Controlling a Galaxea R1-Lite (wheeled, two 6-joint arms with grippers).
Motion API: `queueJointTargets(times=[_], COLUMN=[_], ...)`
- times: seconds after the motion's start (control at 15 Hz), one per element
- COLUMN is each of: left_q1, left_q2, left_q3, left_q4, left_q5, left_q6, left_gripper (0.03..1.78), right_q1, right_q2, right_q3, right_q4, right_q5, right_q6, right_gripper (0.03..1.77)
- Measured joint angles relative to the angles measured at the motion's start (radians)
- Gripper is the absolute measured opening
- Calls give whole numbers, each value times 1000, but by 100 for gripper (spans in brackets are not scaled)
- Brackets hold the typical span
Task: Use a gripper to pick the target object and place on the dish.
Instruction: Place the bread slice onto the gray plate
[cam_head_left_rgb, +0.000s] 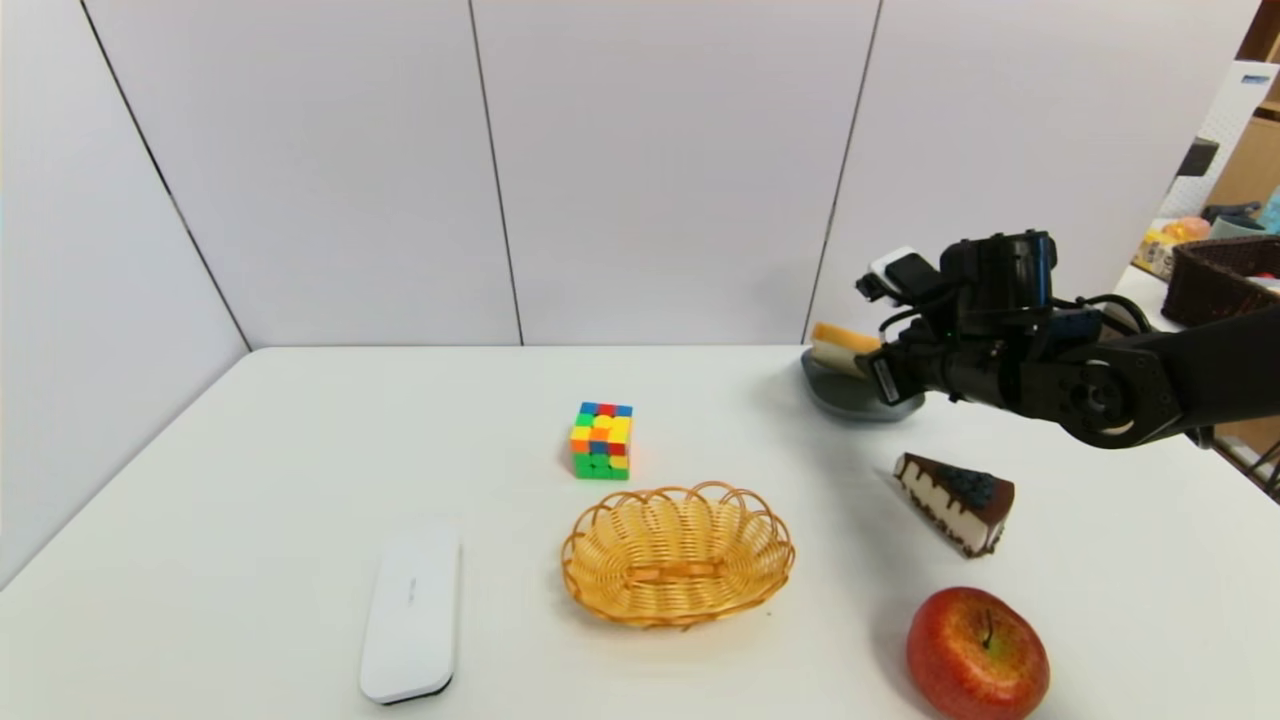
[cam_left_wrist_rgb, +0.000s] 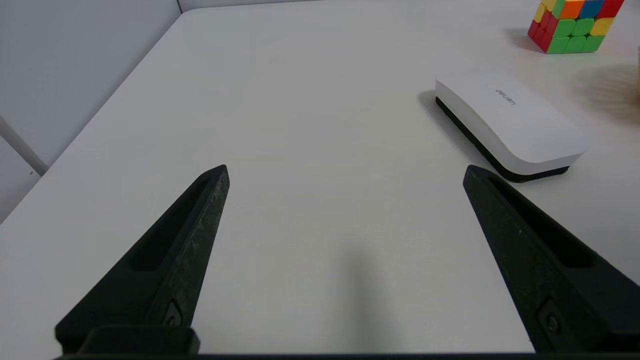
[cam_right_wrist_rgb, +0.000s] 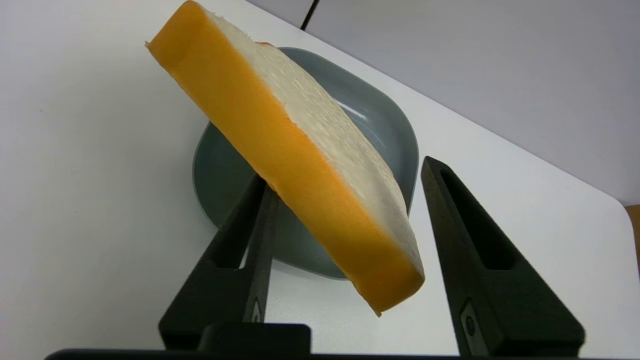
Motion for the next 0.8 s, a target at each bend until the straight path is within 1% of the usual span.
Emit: queueJointTargets(times=[0.2,0.33,0.53,0.8], left_q1=[0,0,0,0], left_q2=[0,0,0,0], left_q3=[0,0,0,0], left_q4=[0,0,0,0], left_q5=[0,0,0,0], left_q6=[0,0,0,0], left_gripper=[169,169,169,169], right_q1=[0,1,2,2], right_q2=[0,-1,-10,-27], right_q3=[-2,-4,-6,-2], right_q4=[0,-2,-26,-69], right_q5=[0,0,2,4], right_q6=[0,0,-1,0], right_gripper=[124,135,146,156])
